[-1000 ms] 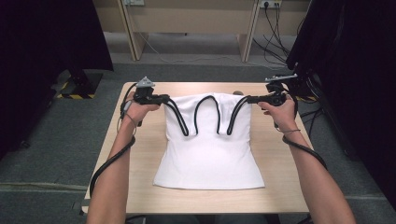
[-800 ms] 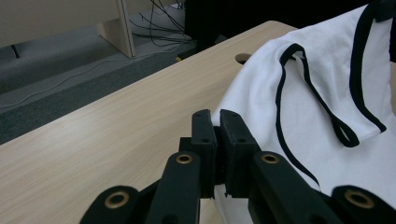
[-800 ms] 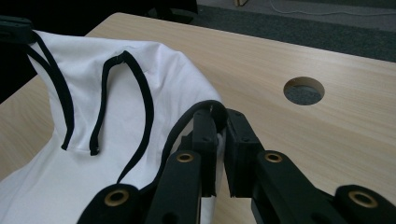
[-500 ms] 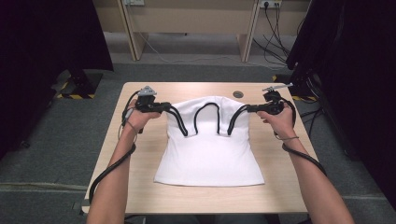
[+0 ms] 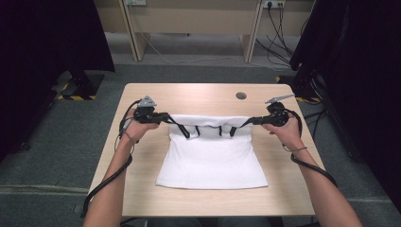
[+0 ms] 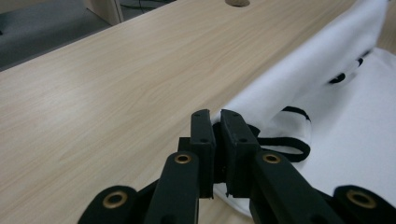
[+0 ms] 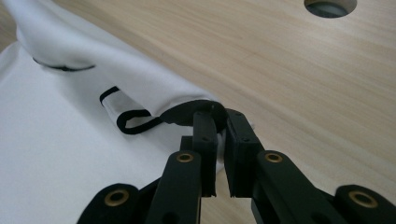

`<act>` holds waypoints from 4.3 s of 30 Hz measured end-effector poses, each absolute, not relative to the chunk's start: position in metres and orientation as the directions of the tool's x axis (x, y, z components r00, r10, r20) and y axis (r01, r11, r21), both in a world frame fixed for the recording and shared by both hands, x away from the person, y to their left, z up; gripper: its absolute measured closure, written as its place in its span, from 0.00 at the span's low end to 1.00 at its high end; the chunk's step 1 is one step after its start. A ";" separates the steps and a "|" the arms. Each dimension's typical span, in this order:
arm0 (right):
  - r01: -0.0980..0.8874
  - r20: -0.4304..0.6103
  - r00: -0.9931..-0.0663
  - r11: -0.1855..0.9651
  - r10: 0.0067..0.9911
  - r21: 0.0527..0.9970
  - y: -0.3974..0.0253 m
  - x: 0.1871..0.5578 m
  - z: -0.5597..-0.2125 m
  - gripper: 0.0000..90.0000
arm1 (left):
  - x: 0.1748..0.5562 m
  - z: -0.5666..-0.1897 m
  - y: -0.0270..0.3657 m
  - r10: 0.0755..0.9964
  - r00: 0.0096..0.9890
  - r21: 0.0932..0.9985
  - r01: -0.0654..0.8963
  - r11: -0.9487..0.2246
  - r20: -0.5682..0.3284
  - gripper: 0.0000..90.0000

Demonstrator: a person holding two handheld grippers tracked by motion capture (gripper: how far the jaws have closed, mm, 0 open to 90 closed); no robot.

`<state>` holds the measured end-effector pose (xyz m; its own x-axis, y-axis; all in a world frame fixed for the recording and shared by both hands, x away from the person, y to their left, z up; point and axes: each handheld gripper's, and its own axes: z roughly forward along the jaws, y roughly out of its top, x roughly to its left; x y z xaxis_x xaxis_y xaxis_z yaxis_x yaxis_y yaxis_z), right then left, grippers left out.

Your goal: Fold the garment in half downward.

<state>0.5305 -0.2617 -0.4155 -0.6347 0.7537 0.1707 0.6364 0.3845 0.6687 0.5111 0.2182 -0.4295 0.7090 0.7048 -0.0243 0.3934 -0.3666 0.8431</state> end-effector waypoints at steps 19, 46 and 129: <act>0.550 0.063 -0.687 0.462 0.724 0.696 -0.256 0.501 -0.406 0.94 | 0.489 -0.414 0.210 0.677 0.730 0.842 0.303 -0.446 0.096 0.93; 0.477 0.027 -0.740 0.495 0.672 0.727 -0.255 0.465 -0.395 0.94 | 0.450 -0.412 0.211 0.636 0.756 0.832 0.247 -0.497 0.155 0.93; 0.390 -0.039 -0.796 0.561 0.604 0.730 -0.268 0.391 -0.407 0.94 | 0.359 -0.424 0.208 0.555 0.794 0.790 0.167 -0.590 0.246 0.92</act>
